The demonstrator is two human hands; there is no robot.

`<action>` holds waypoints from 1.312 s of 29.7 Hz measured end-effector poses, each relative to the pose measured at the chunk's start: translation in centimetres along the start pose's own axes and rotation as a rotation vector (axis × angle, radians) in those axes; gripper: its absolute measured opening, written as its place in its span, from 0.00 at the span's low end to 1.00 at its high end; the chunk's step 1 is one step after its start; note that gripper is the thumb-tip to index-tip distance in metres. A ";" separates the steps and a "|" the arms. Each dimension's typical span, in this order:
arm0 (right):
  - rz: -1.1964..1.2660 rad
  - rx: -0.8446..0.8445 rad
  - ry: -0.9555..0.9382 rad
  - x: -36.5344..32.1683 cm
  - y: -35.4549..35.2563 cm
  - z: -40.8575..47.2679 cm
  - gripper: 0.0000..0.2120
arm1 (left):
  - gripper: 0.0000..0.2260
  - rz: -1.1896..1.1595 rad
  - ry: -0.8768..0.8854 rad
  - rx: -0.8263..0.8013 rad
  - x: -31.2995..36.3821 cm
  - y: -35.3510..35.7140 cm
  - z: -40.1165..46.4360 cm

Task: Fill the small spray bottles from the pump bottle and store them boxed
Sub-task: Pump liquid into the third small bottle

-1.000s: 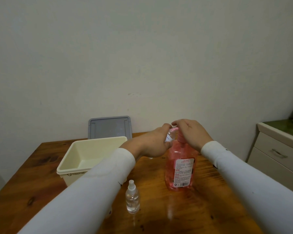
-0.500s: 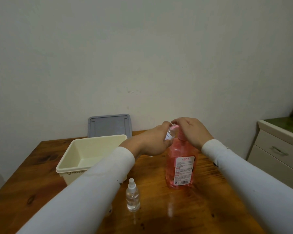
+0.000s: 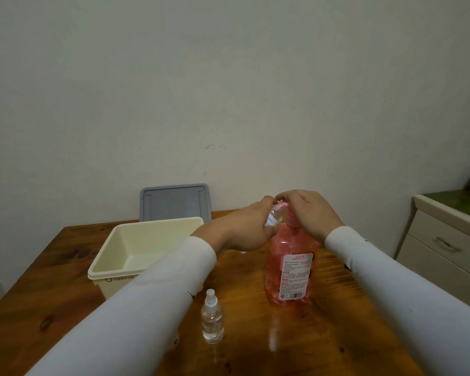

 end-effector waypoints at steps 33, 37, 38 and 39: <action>-0.083 -0.013 -0.010 -0.1 0.1 0.1 0.18 | 0.24 0.008 -0.013 -0.017 -0.2 0.0 0.2; -0.077 0.013 -0.010 -0.6 -0.5 0.3 0.18 | 0.24 0.000 0.000 0.006 0.3 -0.7 0.2; -0.046 0.033 -0.001 -0.8 -0.7 0.5 0.17 | 0.24 0.006 0.009 0.013 0.5 -1.1 0.3; -0.027 0.045 0.005 -1.0 -0.9 0.7 0.17 | 0.24 0.013 0.016 0.016 0.6 -1.4 0.4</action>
Point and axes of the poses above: each hand's wrist, its own z-axis towards the middle knuckle, its own y-axis out of the palm, x = y × z, the point moved 7 cm from there along z, towards the middle knuckle, and after that the axes turned 11 degrees about x, right-handed, at the moved point
